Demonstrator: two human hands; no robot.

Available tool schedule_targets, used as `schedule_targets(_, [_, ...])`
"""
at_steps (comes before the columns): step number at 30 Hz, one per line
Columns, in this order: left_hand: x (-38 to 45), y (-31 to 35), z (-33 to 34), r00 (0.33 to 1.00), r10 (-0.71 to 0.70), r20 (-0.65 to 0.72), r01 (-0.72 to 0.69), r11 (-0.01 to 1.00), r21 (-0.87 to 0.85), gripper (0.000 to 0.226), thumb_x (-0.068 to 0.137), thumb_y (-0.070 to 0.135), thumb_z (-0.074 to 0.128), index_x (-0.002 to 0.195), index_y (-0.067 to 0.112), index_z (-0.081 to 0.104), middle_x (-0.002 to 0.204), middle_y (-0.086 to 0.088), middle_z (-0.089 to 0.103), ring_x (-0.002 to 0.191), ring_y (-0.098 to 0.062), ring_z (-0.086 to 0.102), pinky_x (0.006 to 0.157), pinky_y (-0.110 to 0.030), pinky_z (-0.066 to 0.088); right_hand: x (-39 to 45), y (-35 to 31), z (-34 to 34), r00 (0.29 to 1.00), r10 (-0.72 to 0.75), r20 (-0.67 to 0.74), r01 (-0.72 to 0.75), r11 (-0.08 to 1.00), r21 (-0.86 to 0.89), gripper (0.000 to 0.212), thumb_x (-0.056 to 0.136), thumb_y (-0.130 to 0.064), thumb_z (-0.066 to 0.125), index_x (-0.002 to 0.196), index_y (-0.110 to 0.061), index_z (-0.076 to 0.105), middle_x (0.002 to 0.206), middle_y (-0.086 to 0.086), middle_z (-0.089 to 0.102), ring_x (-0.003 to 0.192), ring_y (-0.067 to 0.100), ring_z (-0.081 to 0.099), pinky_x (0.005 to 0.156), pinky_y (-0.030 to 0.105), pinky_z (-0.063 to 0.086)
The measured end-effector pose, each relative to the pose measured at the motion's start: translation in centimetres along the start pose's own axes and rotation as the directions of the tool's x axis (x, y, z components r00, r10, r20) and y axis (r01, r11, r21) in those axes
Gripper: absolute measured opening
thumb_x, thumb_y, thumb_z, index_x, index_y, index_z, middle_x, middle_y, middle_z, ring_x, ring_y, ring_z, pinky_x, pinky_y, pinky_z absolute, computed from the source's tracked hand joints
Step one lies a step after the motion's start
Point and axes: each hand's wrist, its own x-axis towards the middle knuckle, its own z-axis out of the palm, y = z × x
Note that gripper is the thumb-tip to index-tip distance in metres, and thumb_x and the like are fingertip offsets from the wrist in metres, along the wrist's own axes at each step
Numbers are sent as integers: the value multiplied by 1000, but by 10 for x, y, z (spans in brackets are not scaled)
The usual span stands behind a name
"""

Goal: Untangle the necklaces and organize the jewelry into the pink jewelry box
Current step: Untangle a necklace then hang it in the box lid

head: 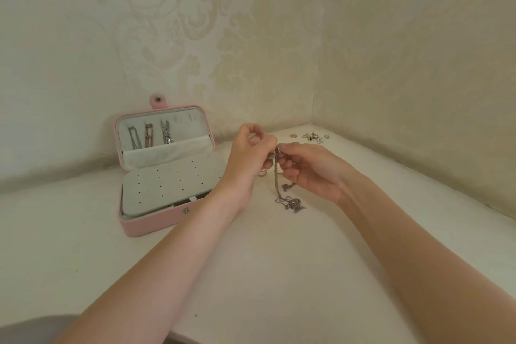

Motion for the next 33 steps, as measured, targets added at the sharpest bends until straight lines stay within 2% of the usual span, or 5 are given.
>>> schedule_targets(7, [-4, -4, 2, 930, 361, 67, -350, 818, 456, 36, 79, 0, 52, 81, 28, 31, 64, 7, 42, 51, -4, 37, 54, -22, 35, 3, 6, 5, 960, -222, -169, 160, 934, -320, 11, 84, -1, 58, 81, 6, 66, 59, 3, 51, 52, 9, 40, 49, 16, 34])
schedule_targets(14, [1, 7, 6, 975, -201, -96, 177, 960, -218, 19, 83, -1, 43, 85, 17, 41, 63, 6, 42, 46, -3, 41, 45, -17, 35, -1, 10, 23, 820, -509, -262, 347, 806, -480, 12, 81, -4, 63, 70, -2, 63, 63, 7, 51, 50, 5, 40, 52, 16, 35])
schedule_targets(22, [4, 11, -6, 936, -336, 100, 350, 911, -216, 17, 84, -4, 50, 73, 6, 58, 67, -1, 50, 43, -3, 43, 45, -12, 43, 1, 9, 17, 690, -720, -72, 420, 480, -770, 15, 77, -4, 66, 66, -12, 60, 56, -9, 52, 50, 1, 45, 56, 14, 38])
schedule_targets(27, [2, 10, -8, 984, -175, -42, 178, 980, 92, 23, 85, 7, 56, 62, 12, 57, 61, 1, 50, 50, -5, 47, 50, -14, 46, 0, 6, 15, 697, -707, -121, 412, 533, -739, 18, 79, -3, 64, 64, -12, 58, 52, -11, 49, 47, 1, 43, 53, 12, 35])
schedule_targets(33, [1, 17, -5, 965, -218, 147, 236, 964, -124, 23, 85, 5, 47, 65, 16, 50, 61, 4, 45, 53, -8, 36, 48, -16, 37, 4, 8, 15, 801, -473, -367, 254, 823, -508, 22, 82, -9, 57, 66, 6, 58, 61, 6, 48, 56, 15, 37, 52, 19, 34])
